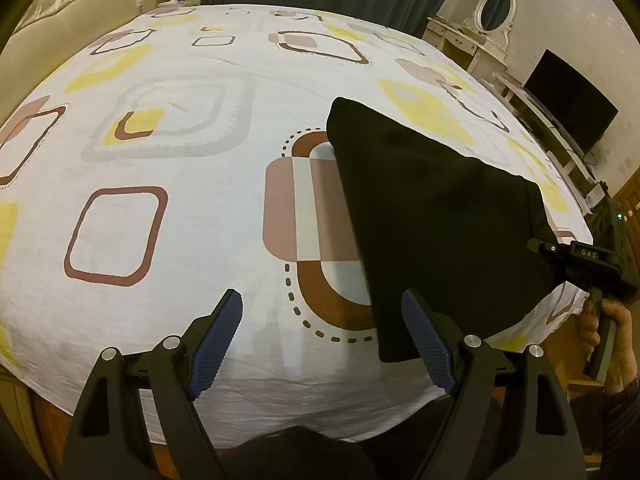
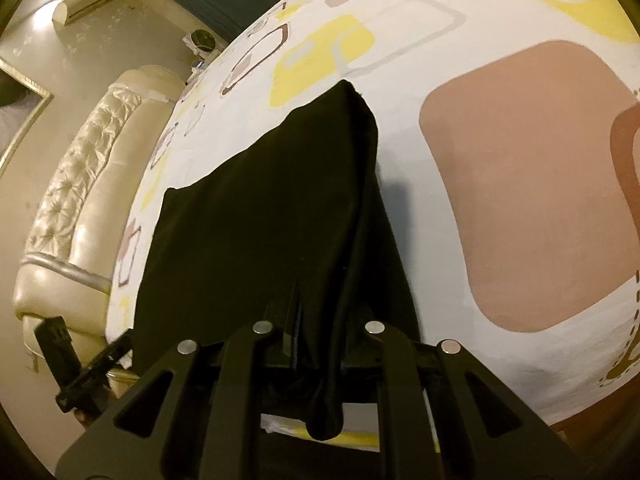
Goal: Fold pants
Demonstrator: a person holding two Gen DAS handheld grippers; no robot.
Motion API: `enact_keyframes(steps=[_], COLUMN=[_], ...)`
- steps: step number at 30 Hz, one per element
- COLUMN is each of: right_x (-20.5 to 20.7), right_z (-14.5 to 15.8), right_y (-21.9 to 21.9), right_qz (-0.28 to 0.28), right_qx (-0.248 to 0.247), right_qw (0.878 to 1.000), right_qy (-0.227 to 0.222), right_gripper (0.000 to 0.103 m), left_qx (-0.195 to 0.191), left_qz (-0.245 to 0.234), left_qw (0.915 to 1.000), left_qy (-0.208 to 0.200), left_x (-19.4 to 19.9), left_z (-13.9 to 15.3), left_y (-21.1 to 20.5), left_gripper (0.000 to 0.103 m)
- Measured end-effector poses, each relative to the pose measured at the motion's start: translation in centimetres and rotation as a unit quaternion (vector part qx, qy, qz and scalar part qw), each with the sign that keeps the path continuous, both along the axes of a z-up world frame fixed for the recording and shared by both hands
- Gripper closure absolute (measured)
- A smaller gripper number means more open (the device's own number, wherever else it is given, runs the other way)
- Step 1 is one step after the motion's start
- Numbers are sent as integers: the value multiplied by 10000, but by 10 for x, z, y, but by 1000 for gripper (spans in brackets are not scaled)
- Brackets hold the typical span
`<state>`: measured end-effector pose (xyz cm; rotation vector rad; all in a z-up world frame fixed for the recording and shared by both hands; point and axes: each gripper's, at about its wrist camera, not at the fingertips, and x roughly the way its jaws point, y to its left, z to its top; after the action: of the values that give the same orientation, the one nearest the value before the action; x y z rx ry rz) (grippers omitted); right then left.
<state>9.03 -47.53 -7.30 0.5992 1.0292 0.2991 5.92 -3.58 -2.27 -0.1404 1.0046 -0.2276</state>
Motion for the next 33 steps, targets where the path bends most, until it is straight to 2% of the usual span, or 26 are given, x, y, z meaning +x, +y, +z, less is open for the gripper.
enact_keyframes(steps=[4,10,19,20,21,22,23,26,28,33], right_x=[-1,-2,-11,-13,-16,-20,-23,-32,-33,-27], right_z=[7,-3,0,2,5,9,10,7,3,-11], right_y=[0,-13,-30,-33,-40,-46,-53,-75,-76,-60], right_qz=[-54,-134,-77,-142,-371,-550,-619,-752,-672,-238], right_qx=[-430,-30,248,146,-182,-308,-204,759,1118,1353], right_qw=[9990,9999,9995,9996,9988,9978,9978,9943,9915,9905], right_qy=[-88,77,186,198,248,193,131,46,30,111], right_gripper=[91,90,77,67,41,33,33,32,30,29], left_qx=[-47,-62,-297,-286,-287,-315,-372,-659,-895,-1359], left_qz=[-37,-64,23,36,46,52,57,-3,-151,-439], left_qw=[10000,9999,9992,9992,9992,9992,9990,9972,9949,9874], left_qy=[-9,93,270,269,262,259,259,343,441,681], left_x=[0,5,9,9,9,9,10,13,15,19], left_z=[0,-9,-13,-13,-12,-11,-10,-11,-13,-24], left_y=[-2,-9,1,3,5,8,10,15,14,5], left_gripper=[22,22,22,22,22,22,22,22,22,22])
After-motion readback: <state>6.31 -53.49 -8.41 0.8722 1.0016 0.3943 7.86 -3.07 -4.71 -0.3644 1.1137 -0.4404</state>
